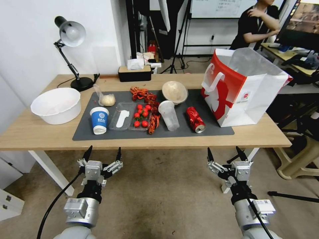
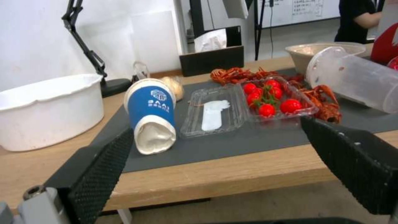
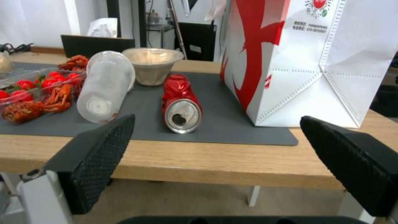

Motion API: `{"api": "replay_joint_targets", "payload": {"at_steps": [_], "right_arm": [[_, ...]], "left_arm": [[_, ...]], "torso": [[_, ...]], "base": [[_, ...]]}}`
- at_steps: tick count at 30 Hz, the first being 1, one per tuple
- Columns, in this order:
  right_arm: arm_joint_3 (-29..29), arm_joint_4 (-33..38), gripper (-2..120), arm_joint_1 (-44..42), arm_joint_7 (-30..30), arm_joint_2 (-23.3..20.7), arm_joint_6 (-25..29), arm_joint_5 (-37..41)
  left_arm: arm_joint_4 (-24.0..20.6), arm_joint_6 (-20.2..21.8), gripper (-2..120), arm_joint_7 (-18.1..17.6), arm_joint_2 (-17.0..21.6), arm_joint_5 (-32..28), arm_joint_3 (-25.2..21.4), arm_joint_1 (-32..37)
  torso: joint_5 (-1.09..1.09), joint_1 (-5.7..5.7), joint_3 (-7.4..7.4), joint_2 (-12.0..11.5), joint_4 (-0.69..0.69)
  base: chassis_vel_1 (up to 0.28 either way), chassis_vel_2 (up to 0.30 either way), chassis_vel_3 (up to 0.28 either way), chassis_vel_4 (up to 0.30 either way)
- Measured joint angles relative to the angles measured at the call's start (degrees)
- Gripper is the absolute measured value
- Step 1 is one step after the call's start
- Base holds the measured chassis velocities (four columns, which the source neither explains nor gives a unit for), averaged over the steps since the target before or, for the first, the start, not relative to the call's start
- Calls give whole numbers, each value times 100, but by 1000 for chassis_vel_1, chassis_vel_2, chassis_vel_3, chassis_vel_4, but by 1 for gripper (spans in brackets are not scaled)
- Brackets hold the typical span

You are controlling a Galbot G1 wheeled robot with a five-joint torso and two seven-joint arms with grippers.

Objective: Pick up the trash from the table and place it into the takeout bag.

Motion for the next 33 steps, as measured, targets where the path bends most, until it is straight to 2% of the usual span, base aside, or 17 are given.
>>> {"api": "replay_joint_targets", "payload": {"at_steps": [25,27,28,30,32,33], "right_arm": [[-18,-34,100,13,0,-21,25,16],[-141,-320,100,104,-44,-158,257,130],[-264,-585,100,190,-92,-279,459,232],[-325,-726,100,236,-119,-346,571,288],[-574,-1313,100,428,-248,-611,1058,536],[-574,-1313,100,428,-248,-611,1058,536]], "left_arm": [[37,-22,100,-45,-10,19,19,-16],[262,-158,100,-312,-85,212,155,-112],[465,-282,100,-555,-157,391,280,-203],[575,-347,100,-685,-195,489,350,-252],[1099,-669,100,-1315,-384,954,676,-480],[1099,-669,100,-1315,-384,954,676,-480]], "torso": [[0,0,0,0,0],[-1,0,0,1,0],[0,0,0,0,0],[1,0,0,0,1],[4,1,1,0,2],[4,1,1,0,2]], "base": [[0,0,0,0],[0,0,0,0],[0,0,0,0],[0,0,0,0],[0,0,0,0],[0,0,0,0]]}}
